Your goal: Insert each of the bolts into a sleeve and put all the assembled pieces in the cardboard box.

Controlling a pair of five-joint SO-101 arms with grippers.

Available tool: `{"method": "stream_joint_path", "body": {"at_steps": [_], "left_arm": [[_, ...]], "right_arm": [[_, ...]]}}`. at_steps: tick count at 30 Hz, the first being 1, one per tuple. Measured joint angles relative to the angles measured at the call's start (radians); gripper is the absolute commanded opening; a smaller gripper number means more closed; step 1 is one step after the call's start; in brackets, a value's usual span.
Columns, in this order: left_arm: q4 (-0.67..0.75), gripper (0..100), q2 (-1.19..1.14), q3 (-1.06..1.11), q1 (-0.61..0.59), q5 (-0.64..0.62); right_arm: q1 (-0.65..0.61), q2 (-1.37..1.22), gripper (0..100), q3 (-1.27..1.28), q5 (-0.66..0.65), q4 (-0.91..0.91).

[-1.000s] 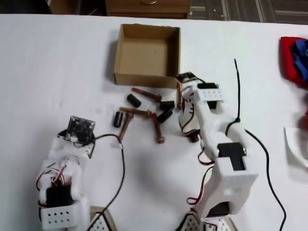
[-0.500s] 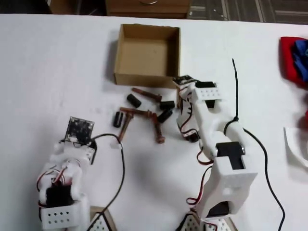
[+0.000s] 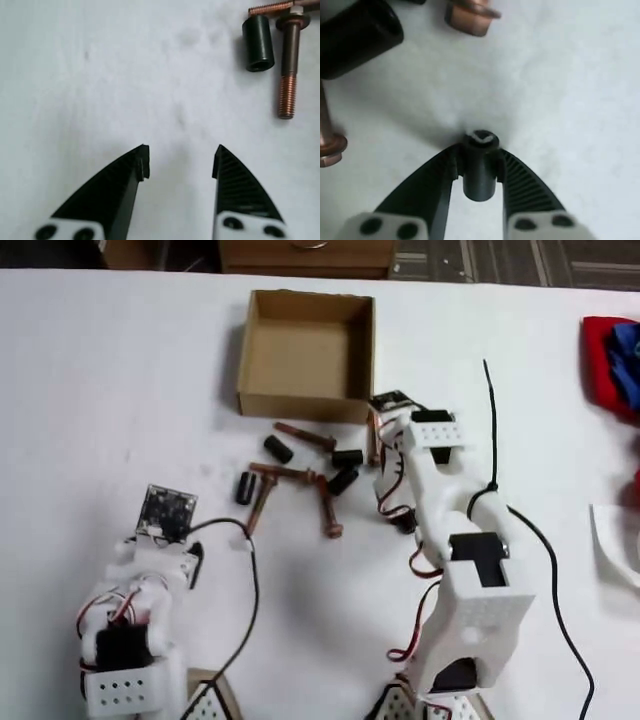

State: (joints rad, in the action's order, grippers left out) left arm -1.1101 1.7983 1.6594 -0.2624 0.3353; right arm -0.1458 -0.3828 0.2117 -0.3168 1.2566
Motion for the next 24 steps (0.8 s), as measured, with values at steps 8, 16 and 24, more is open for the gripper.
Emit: {"method": "stream_joint_path", "body": {"at_steps": [8,16,24], "left_arm": [[0.0,23,-0.005,-0.08,0.025,0.0],[0.14,22,-0.46,-0.374,0.061,0.012],[-0.083,22,-1.375,-1.022,0.249,0.012]], "right_arm": [[0.0,0.043,2.1,-0.005,0.0,0.018],[-0.011,0.247,2.1,0.003,-0.002,0.101],[-0.009,0.354,2.1,0.15,-0.002,0.109]]}}
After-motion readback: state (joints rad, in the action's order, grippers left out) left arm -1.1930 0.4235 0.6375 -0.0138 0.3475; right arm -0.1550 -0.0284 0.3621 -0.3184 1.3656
